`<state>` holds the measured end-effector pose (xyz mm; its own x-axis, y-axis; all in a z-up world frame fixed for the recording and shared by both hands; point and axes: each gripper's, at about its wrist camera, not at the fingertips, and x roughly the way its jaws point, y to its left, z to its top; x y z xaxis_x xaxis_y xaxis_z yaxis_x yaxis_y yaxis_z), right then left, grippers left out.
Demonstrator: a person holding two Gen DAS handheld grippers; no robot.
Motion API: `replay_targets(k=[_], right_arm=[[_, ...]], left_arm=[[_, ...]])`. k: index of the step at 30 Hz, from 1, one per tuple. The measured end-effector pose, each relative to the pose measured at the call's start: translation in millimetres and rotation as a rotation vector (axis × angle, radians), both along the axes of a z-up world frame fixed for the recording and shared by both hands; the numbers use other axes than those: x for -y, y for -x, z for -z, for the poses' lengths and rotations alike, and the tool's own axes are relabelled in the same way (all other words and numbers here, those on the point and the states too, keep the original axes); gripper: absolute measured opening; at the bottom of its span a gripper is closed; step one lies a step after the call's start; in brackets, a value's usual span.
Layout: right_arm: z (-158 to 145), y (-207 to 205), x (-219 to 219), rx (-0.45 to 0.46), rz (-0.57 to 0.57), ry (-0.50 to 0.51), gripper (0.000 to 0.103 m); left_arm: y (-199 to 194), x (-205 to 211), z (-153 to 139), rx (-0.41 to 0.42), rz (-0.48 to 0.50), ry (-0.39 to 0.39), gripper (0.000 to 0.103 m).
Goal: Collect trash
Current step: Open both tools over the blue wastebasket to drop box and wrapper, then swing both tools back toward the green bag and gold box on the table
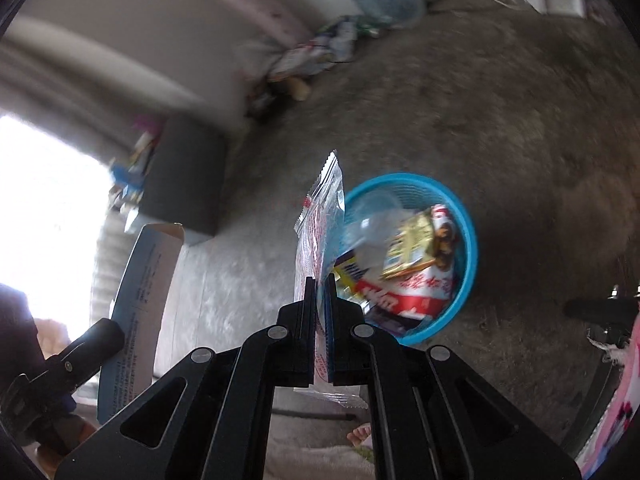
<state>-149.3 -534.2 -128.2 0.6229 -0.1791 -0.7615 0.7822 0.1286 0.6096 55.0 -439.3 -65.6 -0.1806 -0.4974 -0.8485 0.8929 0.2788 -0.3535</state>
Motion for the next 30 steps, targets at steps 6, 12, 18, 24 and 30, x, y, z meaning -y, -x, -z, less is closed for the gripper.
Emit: replay_targets(k=[6,12,18,24,30], right_arm=[[107.1,-10.9,49.5,-0.095,0.047,-0.152,0.044],[156.3,9.7,45.5,-0.169,0.158,-0.217,0.045],[131.2,5.1,32.9,-0.181,0.147,-0.143,0.045],[46.5,-27.2,5.9,-0.134,0.027,0.035,0.053],[-25.6,-72.9,-27.9,-0.041,-0.217,0.194,0.054]], left_arm=[[-2.9,65.7,67.9,-0.024,-0.011,-0.101,0.085],[-8.6,59.9,78.6,-0.051,-0.065,-0.105,0.085],[-6.3,37.4,34.8,0.071,-0.063,-0.01,0.085],[-4.9,-18.5,-24.9,0.166,-0.058,0.054,0.085],[-24.2,-136.8,-81.8,0.233,-0.171,0.123,0.085]])
